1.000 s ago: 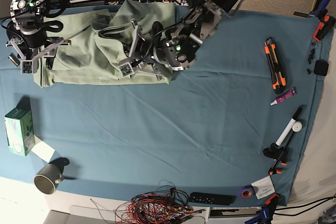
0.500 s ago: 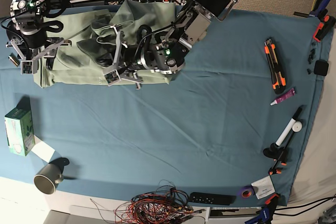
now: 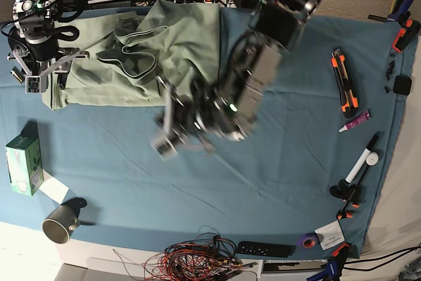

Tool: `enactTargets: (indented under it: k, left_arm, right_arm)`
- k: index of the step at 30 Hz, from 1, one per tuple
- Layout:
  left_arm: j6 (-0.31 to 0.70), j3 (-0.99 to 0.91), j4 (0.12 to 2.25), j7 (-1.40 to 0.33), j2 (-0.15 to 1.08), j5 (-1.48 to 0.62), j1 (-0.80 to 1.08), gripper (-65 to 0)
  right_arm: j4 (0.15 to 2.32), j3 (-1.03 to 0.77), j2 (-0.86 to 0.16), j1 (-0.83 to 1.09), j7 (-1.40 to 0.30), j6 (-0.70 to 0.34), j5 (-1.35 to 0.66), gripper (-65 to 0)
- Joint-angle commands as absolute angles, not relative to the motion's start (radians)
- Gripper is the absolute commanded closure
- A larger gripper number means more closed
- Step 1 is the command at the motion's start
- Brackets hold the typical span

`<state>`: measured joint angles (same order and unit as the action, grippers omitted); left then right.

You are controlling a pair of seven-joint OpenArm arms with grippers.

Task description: Fold the T-shirt properly

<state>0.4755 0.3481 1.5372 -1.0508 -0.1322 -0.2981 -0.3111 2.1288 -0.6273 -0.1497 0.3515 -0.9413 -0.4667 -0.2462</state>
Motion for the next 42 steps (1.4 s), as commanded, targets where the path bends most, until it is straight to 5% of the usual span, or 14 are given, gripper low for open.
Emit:
enactTargets:
  k: [1,9,16,26,36,42]
  left_arm:
    - [0.487,0.334,1.572,-1.098,-0.157,-0.369,-0.332,0.0]
    - [0.612,0.370,1.575,-1.298,-0.101,-0.703,-0.225,0.0]
    - [0.671,0.562,1.565,-1.102,-0.080,-0.471,-0.147,0.0]
    - [0.459,0.777,1.524,-0.796,-0.084,-0.079,-0.152,0.0]
    - [0.331,0.776,1.524,-0.606,-0.142,-0.047,-0.197,0.0]
    - [0.397,0.728,1.522,-0.517,-0.157,-0.195,-0.202,0.0]
  right_arm:
    - [2.145,-0.634,-0.163,0.349,-0.913,-0.460,-0.254,-24.9]
    - [2.145,-0.634,-0.164,0.349,-0.909,-0.460,-0.254,-24.9]
    - [2.145,-0.634,-0.164,0.349,-0.908,-0.459,-0.254,-24.9]
    - [2.145,-0.634,-0.164,0.349,-0.908,-0.459,-0.254,-24.9]
    - [2.145,-0.634,-0.163,0.349,-0.907,-0.459,-0.255,-24.9]
    - [2.145,-0.634,-0.164,0.349,-0.905,-0.460,-0.265,-24.9]
